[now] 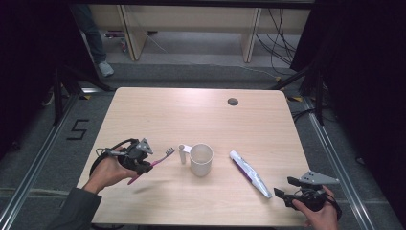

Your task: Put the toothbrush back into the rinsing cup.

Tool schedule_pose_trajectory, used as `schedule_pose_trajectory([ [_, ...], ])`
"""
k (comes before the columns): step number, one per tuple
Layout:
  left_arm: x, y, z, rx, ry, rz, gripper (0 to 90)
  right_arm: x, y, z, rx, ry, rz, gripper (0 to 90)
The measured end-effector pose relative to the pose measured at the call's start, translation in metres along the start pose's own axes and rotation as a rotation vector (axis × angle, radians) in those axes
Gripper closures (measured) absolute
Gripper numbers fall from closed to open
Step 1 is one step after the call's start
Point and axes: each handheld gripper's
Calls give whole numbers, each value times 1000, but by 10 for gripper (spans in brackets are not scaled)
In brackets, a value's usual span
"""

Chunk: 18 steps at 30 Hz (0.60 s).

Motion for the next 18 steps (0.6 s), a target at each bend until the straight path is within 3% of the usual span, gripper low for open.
schedule_pose_trajectory([
  [1,0,-1,-4,14,53,-25,833,0,0,0,1,-1,-1,262],
  [2,0,-1,-4,14,53,-25,833,0,0,0,1,-1,-1,262],
  [3,-1,-2,-7,34,107,-45,833,0,2,0,-4,7,-31,262],
  [7,-2,-4,-8,50,162,-69,833,0,2,0,-7,5,-34,262],
  [9,-3,-3,-7,60,190,-114,833,0,2,0,-6,6,-29,262],
  [10,-3,-4,-8,74,197,-105,833,0,0,0,-3,2,-8,263],
  [11,-4,-4,-6,90,224,-123,832,0,0,0,-3,0,0,262],
  [12,-3,-4,-6,86,233,-131,833,0,2,0,-8,8,-31,262],
  [14,-3,-4,-6,107,270,-150,833,0,2,0,-6,8,-30,262],
  [18,-1,-5,-7,113,291,-163,833,0,2,0,-4,9,-24,262],
])
Point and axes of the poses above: each handheld gripper's, and its own axes: z roughly forward along the jaws, x roughly out of its top, y roughly to its right, and after that the axes turned 5 degrees about z, right-handed
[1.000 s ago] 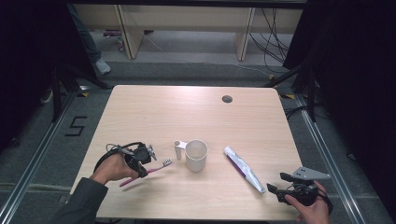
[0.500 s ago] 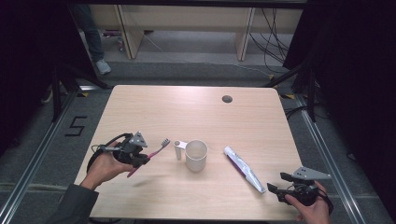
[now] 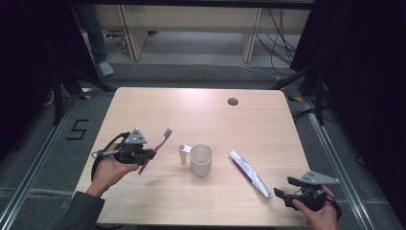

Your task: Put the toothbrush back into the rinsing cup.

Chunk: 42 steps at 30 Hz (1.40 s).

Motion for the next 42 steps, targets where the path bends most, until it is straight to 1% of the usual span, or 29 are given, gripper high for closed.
schedule_pose_trajectory([
  [1,1,-1,0,-2,9,4,833,0,0,0,1,1,-1,262],
  [2,2,-1,0,5,29,-10,833,0,0,-1,-3,5,1,262],
  [3,2,-1,0,5,29,-10,832,0,0,-1,-3,5,1,262],
  [4,4,-1,0,31,38,-2,833,0,0,0,4,2,4,262],
  [5,4,-1,0,31,38,-2,833,0,0,0,4,2,4,262],
  [6,5,-1,1,24,66,-10,832,0,-1,-1,10,-2,29,262],
  [7,6,0,2,24,81,-24,833,0,1,-1,-2,6,0,263],
  [9,7,0,3,26,95,-33,832,0,1,0,-2,5,3,262],
  [10,9,0,3,16,113,-38,833,-1,-1,-1,7,-3,29,262],
  [11,9,0,3,16,113,-38,832,-1,-1,-1,5,-2,26,262],
  [12,11,1,4,32,139,-50,832,-1,-1,-1,5,-2,26,262],
  [14,13,1,4,27,153,-58,833,0,-1,-1,8,-6,34,262],
  [15,15,2,4,41,182,-67,833,-1,0,-1,7,-4,32,263],
  [16,15,2,4,41,182,-67,833,-1,0,-1,7,-4,32,263],
  [17,18,2,2,48,209,-78,833,0,0,-1,11,-6,34,262],
  [18,18,2,2,48,209,-78,833,0,0,-1,13,-4,35,263],
  [19,21,4,3,47,249,-103,832,-1,0,0,14,2,40,262],
  [20,21,4,3,47,249,-103,832,-1,0,-1,12,-9,33,262],
  [21,24,3,1,51,277,-113,832,-1,0,-1,17,-7,40,262],
  [23,25,3,1,53,296,-119,833,0,-1,-2,20,-16,52,262],
  [25,27,4,2,45,318,-126,833,0,0,-1,14,-5,37,262],
  [26,29,5,1,58,338,-133,833,-1,-1,-2,22,-17,55,262],
  [30,34,9,2,52,376,-139,833,-1,0,-1,14,-6,37,262],
  [32,35,10,3,57,382,-139,833,-1,-1,-2,20,-18,52,262],
  [33,37,10,5,42,400,-144,832,0,0,-1,17,-7,38,262],
  [35,38,11,5,56,398,-141,832,0,0,-1,14,-5,34,263],
  [36,40,11,6,53,411,-145,832,-1,-1,-2,19,-18,50,262],
  [40,43,13,9,56,432,-155,833,0,0,-1,15,-6,36,262],
  [42,46,13,10,53,451,-153,832,-1,-1,-2,20,-17,50,262],
])
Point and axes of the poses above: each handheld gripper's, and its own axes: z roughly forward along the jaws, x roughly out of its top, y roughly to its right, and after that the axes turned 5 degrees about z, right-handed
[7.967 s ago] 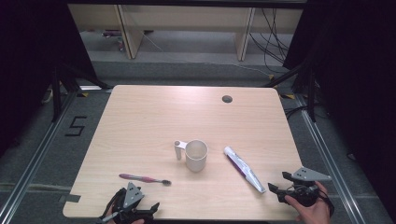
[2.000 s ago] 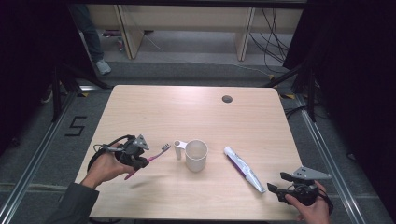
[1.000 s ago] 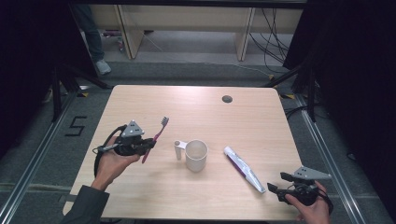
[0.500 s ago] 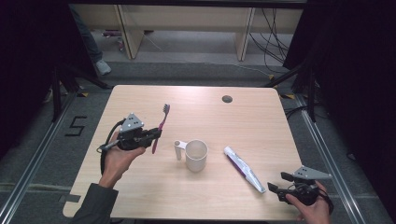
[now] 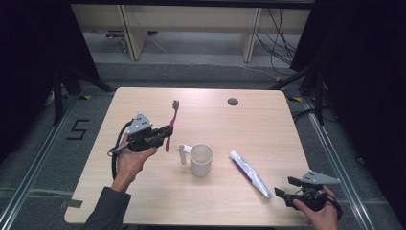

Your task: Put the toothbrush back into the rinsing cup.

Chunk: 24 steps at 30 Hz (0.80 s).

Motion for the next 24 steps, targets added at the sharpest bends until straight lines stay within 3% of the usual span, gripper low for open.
schedule_pose_trajectory([
  [7,10,6,5,-15,41,-4,832,0,1,1,-8,10,-13,262],
  [10,13,9,7,-18,46,1,832,0,0,-1,-1,-1,5,262],
  [24,17,15,18,-23,73,2,832,0,1,0,1,6,-7,262],
])
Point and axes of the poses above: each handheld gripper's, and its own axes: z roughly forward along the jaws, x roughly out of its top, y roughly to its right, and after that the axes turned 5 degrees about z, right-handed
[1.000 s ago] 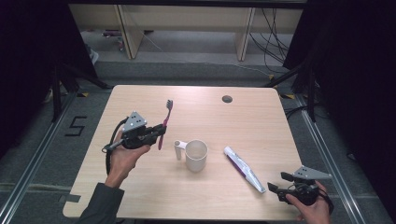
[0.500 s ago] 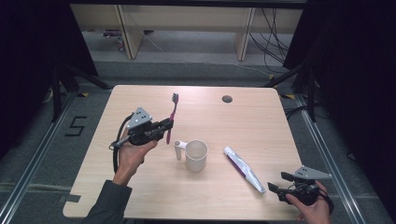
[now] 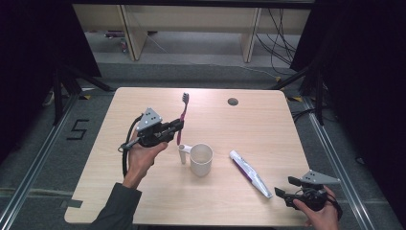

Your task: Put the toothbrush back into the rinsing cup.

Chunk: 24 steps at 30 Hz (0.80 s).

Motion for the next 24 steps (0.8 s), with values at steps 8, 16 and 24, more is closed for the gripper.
schedule_pose_trajectory([
  [8,-7,-1,7,2,-6,-4,832,0,0,0,-1,5,-13,262],
  [16,-14,0,12,2,-26,0,832,0,0,0,0,2,-8,262],
  [24,-20,1,13,-1,-26,-5,832,0,0,0,-1,2,-11,262],
])
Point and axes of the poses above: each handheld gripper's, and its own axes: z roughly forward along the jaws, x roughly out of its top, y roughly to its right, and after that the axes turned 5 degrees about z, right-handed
